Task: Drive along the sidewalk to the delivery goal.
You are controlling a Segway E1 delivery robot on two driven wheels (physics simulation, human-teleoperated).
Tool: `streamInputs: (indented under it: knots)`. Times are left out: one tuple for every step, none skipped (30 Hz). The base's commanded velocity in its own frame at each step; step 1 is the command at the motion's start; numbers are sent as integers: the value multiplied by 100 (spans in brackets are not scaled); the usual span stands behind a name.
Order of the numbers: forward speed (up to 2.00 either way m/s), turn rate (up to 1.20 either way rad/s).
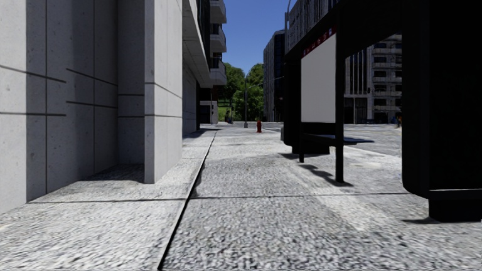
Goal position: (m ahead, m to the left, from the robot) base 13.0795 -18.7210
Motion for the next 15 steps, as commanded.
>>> streamInputs:
  knots:
    - [200,0]
    - [200,0]
    - [200,0]
    - [200,0]
    - [200,0]
    - [200,0]
    - [200,0]
    - [200,0]
    - [200,0]
    - [200,0]
    - [200,0]
    - [200,0]
    - [200,0]
    - [200,0]
    - [200,0]
